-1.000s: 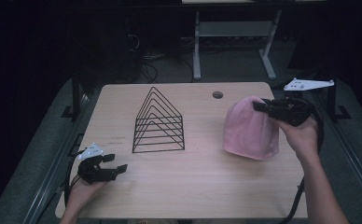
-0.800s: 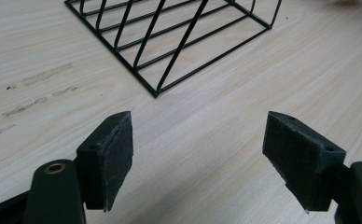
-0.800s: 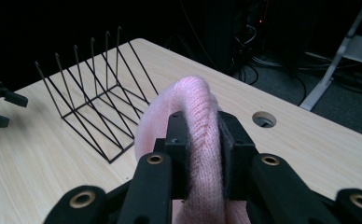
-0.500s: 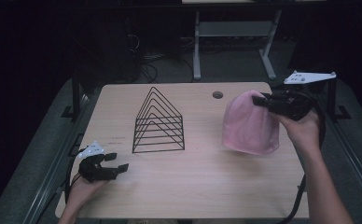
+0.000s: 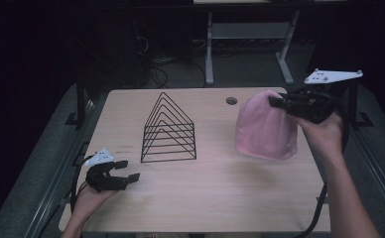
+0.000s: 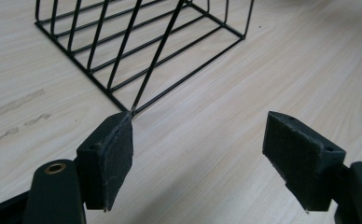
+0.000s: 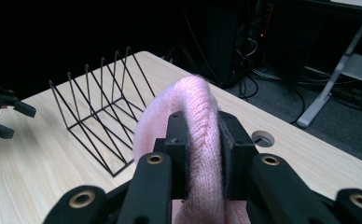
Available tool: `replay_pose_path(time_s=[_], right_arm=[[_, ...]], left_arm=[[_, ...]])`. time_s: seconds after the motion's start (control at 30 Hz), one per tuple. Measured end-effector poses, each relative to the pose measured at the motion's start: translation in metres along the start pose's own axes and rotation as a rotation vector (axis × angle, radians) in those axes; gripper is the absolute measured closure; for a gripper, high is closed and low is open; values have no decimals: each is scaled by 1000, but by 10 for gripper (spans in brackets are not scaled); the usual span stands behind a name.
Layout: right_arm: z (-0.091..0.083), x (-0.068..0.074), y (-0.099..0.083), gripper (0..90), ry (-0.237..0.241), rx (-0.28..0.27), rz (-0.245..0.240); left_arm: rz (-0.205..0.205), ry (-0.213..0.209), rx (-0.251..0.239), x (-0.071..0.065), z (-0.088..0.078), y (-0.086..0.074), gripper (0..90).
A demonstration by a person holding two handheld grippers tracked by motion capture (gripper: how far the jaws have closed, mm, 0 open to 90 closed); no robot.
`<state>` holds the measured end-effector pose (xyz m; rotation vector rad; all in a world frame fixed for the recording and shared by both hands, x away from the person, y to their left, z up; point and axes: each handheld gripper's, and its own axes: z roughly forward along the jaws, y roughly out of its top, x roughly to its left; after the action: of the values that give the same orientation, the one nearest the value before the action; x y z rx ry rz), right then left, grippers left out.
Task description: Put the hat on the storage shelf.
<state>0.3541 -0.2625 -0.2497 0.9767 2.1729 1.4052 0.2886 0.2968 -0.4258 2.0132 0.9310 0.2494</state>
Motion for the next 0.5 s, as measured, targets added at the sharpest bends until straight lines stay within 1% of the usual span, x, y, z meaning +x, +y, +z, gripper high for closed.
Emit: replay_pose_path(time_s=[0.07,0.13,0.23,0.5], right_arm=[[-1,1,3,756,-1,-1,-9],[-1,2,5,756,3,-5,-11],[0,4,9,756,7,-3,-24],[3,13,21,755,23,0,-57]], left_arm=[[10,-7,3,-2,-1,2,240],[12,-19,-5,-4,-1,5,240],[33,-24,3,-6,-3,10,238],[83,-43,-11,-13,-11,30,234]])
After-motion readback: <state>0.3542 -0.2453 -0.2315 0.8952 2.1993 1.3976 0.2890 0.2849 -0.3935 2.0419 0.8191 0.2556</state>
